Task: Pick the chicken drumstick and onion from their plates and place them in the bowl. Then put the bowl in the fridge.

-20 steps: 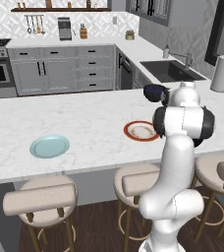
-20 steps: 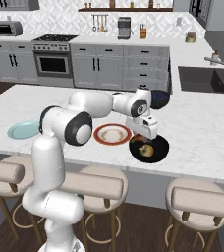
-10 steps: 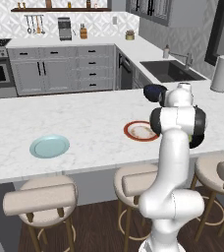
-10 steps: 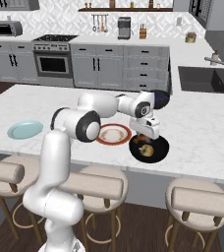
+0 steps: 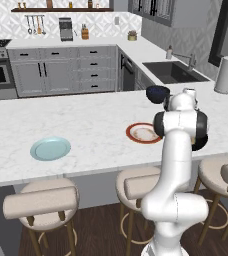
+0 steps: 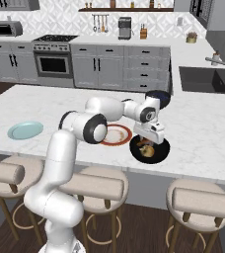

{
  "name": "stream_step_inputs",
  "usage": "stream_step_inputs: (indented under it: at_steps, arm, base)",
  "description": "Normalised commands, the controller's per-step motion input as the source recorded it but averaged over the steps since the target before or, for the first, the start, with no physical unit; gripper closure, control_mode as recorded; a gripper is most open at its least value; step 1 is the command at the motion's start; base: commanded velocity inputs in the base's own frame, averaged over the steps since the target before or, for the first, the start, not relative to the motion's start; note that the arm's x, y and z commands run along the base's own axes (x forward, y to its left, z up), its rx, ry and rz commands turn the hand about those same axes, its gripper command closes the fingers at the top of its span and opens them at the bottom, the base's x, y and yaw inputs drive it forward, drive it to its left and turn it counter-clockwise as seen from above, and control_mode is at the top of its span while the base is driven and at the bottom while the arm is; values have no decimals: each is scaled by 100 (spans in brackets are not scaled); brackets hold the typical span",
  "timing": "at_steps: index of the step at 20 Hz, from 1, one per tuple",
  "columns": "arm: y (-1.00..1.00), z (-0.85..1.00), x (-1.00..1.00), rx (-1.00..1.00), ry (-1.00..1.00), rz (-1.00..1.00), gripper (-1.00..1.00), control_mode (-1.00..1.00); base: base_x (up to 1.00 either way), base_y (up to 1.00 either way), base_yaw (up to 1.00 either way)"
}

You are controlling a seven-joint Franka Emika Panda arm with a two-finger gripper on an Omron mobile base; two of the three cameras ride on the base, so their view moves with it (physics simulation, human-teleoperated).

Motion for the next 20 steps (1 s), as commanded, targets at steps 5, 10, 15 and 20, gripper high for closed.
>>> stream_step_inputs:
  at_steps: [5, 10, 15, 20]
  arm:
    - [-10, -13, 2, 2, 0, 3, -100, -100]
    - [-21, 30, -5, 6, 0, 4, -100, -100]
    - [-33, 65, -67, 4, 0, 0, -100, -100]
    - [-38, 16, -100, 2, 0, 0, -100, -100]
  base:
    - [0, 0, 0]
    - [0, 0, 0]
    - [0, 0, 0]
    - [0, 0, 0]
